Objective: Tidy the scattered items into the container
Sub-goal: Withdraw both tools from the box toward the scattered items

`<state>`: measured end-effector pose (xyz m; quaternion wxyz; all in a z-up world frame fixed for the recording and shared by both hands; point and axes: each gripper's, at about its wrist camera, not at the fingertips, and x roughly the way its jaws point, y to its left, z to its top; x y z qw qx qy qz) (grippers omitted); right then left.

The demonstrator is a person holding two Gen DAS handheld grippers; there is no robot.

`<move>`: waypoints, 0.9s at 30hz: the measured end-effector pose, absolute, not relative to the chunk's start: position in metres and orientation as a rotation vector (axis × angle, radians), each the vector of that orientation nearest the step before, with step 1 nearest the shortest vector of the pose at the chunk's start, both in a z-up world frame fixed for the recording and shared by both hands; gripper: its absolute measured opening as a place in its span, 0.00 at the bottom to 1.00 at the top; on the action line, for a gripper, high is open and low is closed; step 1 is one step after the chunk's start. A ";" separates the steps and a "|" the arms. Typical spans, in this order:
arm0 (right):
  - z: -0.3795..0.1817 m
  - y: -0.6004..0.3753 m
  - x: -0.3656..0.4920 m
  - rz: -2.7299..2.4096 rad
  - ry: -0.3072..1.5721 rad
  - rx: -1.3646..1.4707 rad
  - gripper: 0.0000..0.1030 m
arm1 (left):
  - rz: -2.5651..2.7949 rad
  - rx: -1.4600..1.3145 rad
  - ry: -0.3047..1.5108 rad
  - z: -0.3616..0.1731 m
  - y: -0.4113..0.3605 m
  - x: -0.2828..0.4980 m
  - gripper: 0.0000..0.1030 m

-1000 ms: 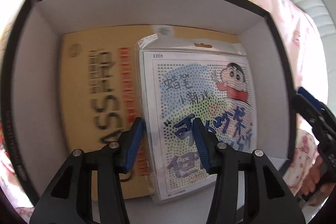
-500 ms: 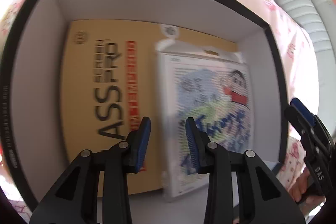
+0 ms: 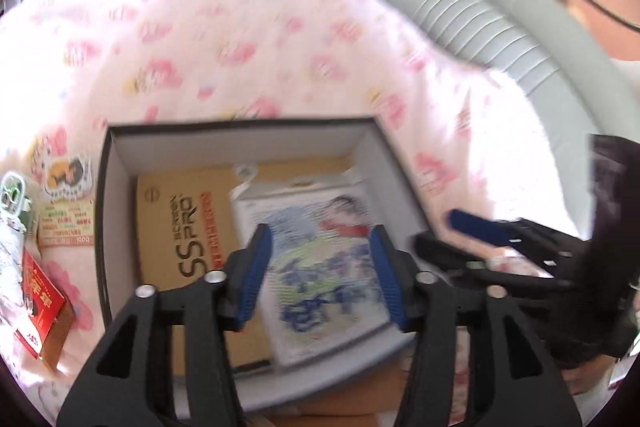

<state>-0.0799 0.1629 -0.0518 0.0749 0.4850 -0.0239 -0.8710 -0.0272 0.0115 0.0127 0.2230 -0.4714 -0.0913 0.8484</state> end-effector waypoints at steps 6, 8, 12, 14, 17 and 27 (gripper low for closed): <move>-0.012 0.152 -0.049 -2.654 -0.056 1.339 0.47 | 2.421 -1.181 -0.256 0.061 0.005 -0.029 0.55; -0.007 0.144 -0.043 -2.642 -0.047 1.321 0.47 | 2.427 -1.175 -0.255 0.056 -0.007 -0.007 0.55; -0.004 0.122 -0.038 -2.550 -0.026 1.289 0.47 | 2.443 -1.196 -0.292 0.010 -0.026 0.005 0.54; -0.004 0.103 -0.041 -2.488 0.012 1.290 0.47 | 2.446 -1.221 -0.357 -0.003 -0.049 0.004 0.54; -0.002 0.061 -0.049 -2.411 0.106 1.248 0.47 | 2.493 -1.246 -0.436 -0.012 -0.093 0.008 0.54; -0.061 -0.069 -0.093 -2.028 0.091 1.337 0.47 | 2.771 -1.337 -0.718 -0.061 -0.229 0.002 0.54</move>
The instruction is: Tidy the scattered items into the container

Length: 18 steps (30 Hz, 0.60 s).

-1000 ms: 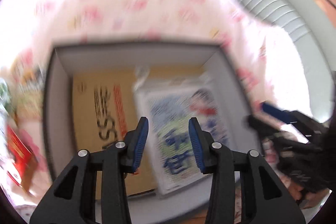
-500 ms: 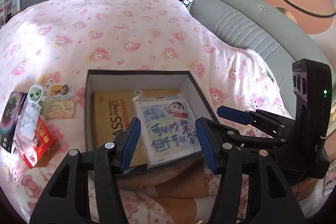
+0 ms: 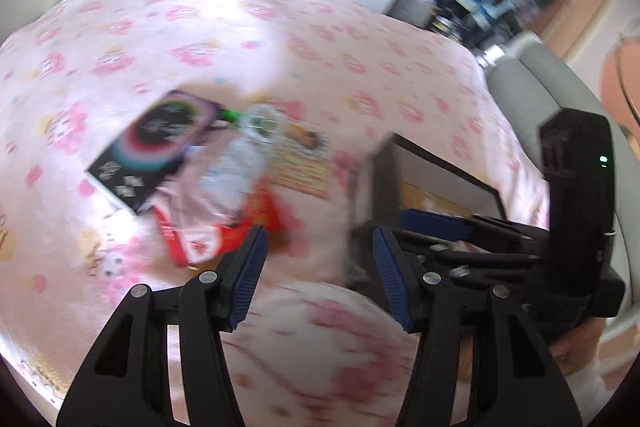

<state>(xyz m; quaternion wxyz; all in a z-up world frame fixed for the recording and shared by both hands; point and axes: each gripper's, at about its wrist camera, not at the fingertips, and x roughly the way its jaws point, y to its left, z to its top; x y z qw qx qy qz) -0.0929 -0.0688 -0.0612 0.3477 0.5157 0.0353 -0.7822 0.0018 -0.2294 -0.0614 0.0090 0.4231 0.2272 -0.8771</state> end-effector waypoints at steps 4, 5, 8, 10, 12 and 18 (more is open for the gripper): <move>-0.068 -0.093 -0.126 -2.025 0.101 1.395 0.47 | -2.542 1.264 0.861 -0.098 -0.302 -0.005 0.54; -0.069 -0.096 -0.131 -2.027 0.109 1.401 0.47 | -2.494 1.275 0.932 -0.114 -0.317 -0.009 0.54; -0.078 -0.101 -0.143 -2.022 0.126 1.420 0.47 | -2.348 1.304 1.066 -0.160 -0.357 -0.019 0.54; -0.091 -0.105 -0.152 -2.007 0.117 1.453 0.47 | -2.256 1.322 1.034 -0.182 -0.378 -0.028 0.55; -0.106 -0.106 -0.158 -2.006 0.107 1.492 0.47 | -2.237 1.294 1.173 -0.199 -0.397 -0.032 0.59; -0.124 -0.088 -0.177 -2.038 -0.085 1.508 0.47 | -2.190 1.239 1.454 -0.225 -0.415 -0.036 0.54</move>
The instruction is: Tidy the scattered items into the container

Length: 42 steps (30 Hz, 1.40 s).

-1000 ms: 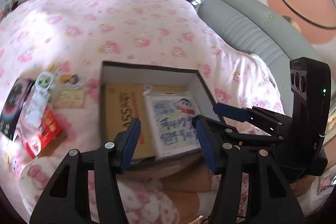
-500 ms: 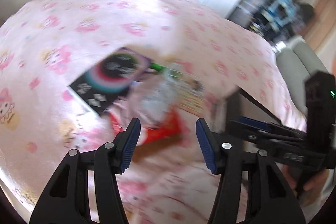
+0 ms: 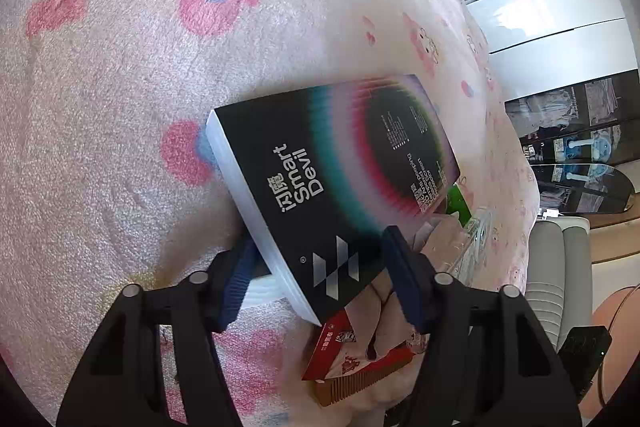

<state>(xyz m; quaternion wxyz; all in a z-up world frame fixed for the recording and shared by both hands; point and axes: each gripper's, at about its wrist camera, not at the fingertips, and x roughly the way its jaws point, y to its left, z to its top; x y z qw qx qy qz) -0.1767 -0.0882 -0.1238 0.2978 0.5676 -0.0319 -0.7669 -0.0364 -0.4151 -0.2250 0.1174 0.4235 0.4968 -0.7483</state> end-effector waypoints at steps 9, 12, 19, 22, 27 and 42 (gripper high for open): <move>-0.115 -0.118 -0.185 -1.973 -0.027 1.480 0.47 | -2.435 1.432 1.353 -0.165 -0.350 -0.027 0.43; -0.119 -0.145 -0.184 -1.829 -0.010 1.489 0.47 | -2.420 1.404 1.265 -0.153 -0.361 -0.017 0.52; -0.149 -0.217 -0.193 -1.646 0.156 1.573 0.47 | -2.300 1.215 1.246 -0.182 -0.435 -0.018 0.56; -0.162 -0.236 -0.192 -1.636 0.210 1.591 0.48 | -2.244 1.243 1.387 -0.212 -0.447 -0.025 0.53; -0.160 -0.251 -0.195 -1.658 0.293 1.568 0.52 | -2.301 1.321 1.418 -0.205 -0.421 -0.019 0.49; -0.169 -0.258 -0.173 -1.471 0.252 1.599 0.57 | -2.383 1.309 1.575 -0.192 -0.411 -0.029 0.53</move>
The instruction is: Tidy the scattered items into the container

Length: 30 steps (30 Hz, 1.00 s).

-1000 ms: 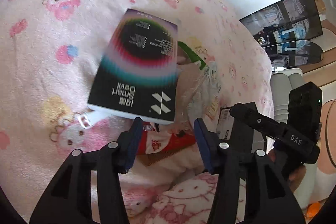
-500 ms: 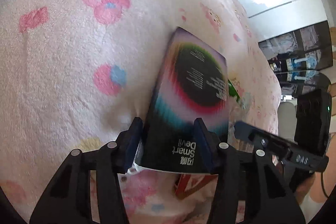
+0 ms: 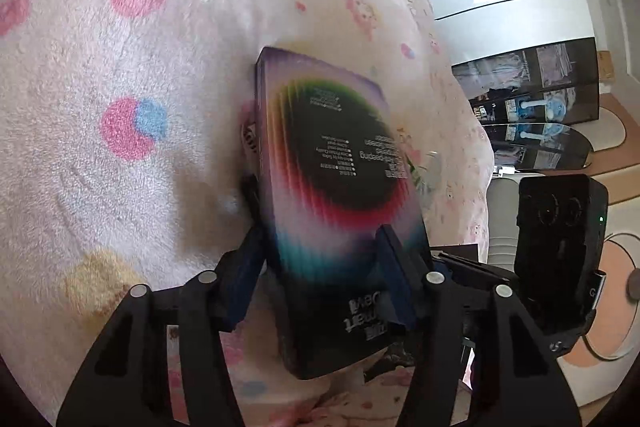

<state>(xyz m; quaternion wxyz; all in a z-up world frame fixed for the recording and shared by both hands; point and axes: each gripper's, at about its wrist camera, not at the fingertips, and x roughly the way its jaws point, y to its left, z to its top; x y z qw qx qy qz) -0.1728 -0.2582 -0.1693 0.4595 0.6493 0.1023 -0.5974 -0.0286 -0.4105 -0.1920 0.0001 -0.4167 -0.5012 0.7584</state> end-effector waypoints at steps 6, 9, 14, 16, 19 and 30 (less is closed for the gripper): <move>-0.112 -0.213 -0.157 -1.594 0.046 1.445 0.47 | 2.406 -1.164 -1.471 -0.126 -0.393 -0.008 0.50; -0.072 -0.172 -0.138 -1.686 -0.031 1.325 0.46 | 2.386 -1.094 -1.371 -0.087 -0.367 -0.007 0.50; -0.038 -0.086 -0.114 -1.787 -0.193 1.295 0.46 | 2.285 -1.109 -1.203 -0.048 -0.298 -0.029 0.48; -0.026 -0.042 -0.108 -1.864 -0.207 1.277 0.46 | 2.205 -1.121 -1.160 -0.042 -0.266 -0.039 0.49; -0.014 0.019 -0.101 -1.966 -0.241 1.274 0.45 | 2.105 -1.157 -1.095 -0.038 -0.215 -0.053 0.50; -0.056 0.197 -0.075 -2.185 -0.467 1.379 0.45 | 1.793 -1.422 -0.923 -0.075 -0.043 -0.115 0.50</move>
